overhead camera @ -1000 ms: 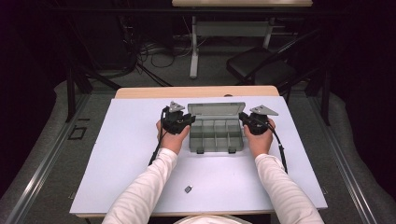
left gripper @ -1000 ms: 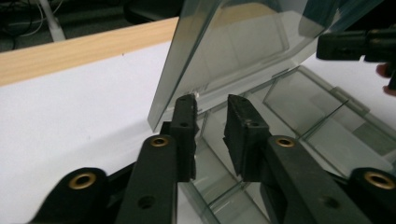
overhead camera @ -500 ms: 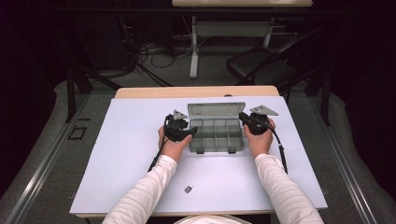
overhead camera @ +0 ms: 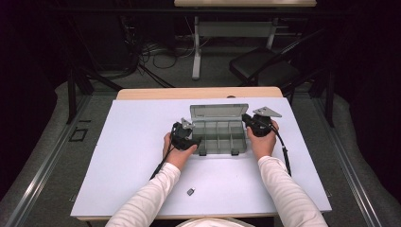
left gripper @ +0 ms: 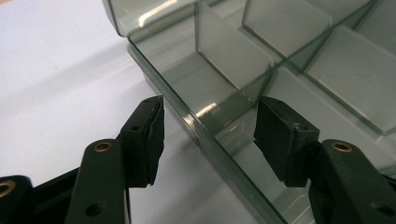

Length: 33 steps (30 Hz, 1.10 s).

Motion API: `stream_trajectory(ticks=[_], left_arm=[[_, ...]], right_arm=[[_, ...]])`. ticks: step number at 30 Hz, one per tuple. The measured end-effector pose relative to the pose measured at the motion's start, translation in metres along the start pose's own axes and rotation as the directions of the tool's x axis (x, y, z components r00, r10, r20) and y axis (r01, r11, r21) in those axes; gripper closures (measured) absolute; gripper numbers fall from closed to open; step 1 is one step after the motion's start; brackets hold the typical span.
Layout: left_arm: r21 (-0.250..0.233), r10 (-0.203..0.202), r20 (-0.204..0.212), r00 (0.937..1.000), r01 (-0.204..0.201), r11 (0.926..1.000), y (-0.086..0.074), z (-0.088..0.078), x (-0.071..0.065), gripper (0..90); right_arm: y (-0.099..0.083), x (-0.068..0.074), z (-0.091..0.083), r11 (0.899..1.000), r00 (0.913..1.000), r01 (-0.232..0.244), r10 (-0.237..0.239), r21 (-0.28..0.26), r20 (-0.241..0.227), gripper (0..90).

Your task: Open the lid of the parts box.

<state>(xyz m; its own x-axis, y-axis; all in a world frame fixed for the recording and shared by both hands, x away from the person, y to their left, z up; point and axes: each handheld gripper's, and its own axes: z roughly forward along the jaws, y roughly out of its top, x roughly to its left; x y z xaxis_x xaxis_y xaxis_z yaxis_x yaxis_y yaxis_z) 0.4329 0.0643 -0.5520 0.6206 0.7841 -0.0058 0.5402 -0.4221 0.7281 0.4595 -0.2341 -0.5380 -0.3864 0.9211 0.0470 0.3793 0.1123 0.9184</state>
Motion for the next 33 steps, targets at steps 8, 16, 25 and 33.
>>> stream_trajectory(ticks=[8, 16, 25, 33], left_arm=[[0.019, 0.000, 0.005, 1.0000, 0.000, 0.9998, -0.006, 0.006, 0.000, 43.3], [0.022, 0.008, 0.038, 0.9992, -0.008, 0.9997, -0.008, 0.007, 0.002, 44.6], [0.005, -0.017, 0.059, 0.9981, 0.016, 0.9999, -0.010, 0.008, 0.003, 42.0], [-0.005, -0.016, 0.052, 0.9985, 0.016, 0.9999, -0.011, 0.009, 0.002, 42.0]], right_arm=[[-0.001, 0.000, 0.000, 1.000, 1.0000, -0.002, 0.002, -0.002, 0.002, 85.1], [-0.001, 0.000, 0.000, 1.000, 1.0000, -0.007, 0.007, -0.008, 0.005, 85.2], [-0.001, 0.002, 0.002, 1.000, 0.9998, -0.008, 0.008, -0.019, 0.020, 85.5], [-0.001, 0.002, 0.002, 1.000, 0.9996, -0.014, 0.015, -0.021, 0.023, 85.1]])
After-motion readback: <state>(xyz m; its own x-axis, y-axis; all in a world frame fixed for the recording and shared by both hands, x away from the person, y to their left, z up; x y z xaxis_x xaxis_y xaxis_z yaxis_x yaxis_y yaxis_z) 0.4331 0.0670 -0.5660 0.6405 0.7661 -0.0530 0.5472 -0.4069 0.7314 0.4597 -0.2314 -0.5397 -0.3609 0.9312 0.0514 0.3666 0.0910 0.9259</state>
